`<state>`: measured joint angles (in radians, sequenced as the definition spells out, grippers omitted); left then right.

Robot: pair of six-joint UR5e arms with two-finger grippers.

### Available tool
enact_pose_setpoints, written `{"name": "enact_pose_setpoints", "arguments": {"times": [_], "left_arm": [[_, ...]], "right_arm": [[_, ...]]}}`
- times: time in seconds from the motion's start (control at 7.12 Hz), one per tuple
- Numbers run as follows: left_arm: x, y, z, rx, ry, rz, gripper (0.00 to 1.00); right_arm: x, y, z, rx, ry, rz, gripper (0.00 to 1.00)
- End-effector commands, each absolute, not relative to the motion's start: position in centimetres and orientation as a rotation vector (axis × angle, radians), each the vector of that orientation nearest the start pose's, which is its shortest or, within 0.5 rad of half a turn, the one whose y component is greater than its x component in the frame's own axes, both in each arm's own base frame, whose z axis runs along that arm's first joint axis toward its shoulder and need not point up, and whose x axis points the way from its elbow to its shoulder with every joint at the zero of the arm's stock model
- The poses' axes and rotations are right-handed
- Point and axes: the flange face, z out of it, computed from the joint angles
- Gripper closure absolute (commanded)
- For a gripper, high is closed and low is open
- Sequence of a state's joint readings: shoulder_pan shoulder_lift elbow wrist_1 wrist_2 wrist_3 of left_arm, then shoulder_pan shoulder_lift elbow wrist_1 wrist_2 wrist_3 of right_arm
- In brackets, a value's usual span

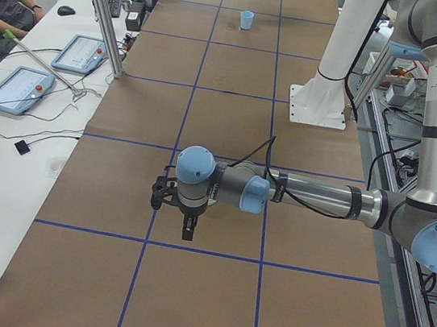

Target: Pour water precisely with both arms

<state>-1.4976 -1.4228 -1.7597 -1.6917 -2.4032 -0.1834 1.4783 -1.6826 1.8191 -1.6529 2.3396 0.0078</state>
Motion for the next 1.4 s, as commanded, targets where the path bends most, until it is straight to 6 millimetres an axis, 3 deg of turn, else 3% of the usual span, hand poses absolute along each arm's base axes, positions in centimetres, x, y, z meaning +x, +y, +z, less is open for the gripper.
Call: {"name": "enact_pose_setpoints", "arguments": {"times": [0.0,0.14,0.28,0.42,0.56,0.84,1.12,1.26], "left_arm": [[0.2,-44.3,61.4,0.087,0.880,0.055,0.00],[3.1,-44.5,61.4,0.067,0.884,0.072,0.00],[8.5,-46.9,60.0,0.013,0.898,0.063,0.00],[12.0,-48.0,59.2,0.013,0.874,0.059,0.00],[14.0,-47.9,60.0,0.030,0.845,0.079,0.00],[15.6,-48.3,62.1,0.027,0.850,0.099,0.00],[18.3,-48.4,62.5,0.010,0.855,0.145,0.00],[18.6,-48.2,62.5,0.005,0.858,0.153,0.00]], "right_arm": [[2.1,-44.7,59.7,0.014,-0.793,-0.102,0.00],[2.0,-44.7,60.0,0.002,-0.796,-0.094,0.01],[1.8,-44.9,59.8,0.007,-0.795,-0.099,0.01],[1.1,-45.4,59.8,0.004,-0.794,-0.122,0.00],[0.8,-45.5,60.2,-0.002,-0.793,-0.126,0.00],[0.1,-45.9,60.0,-0.007,-0.794,-0.140,0.00],[0.0,-46.1,59.7,-0.003,-0.794,-0.143,0.00],[-0.3,-46.1,59.7,-0.004,-0.794,-0.151,0.00]]}}
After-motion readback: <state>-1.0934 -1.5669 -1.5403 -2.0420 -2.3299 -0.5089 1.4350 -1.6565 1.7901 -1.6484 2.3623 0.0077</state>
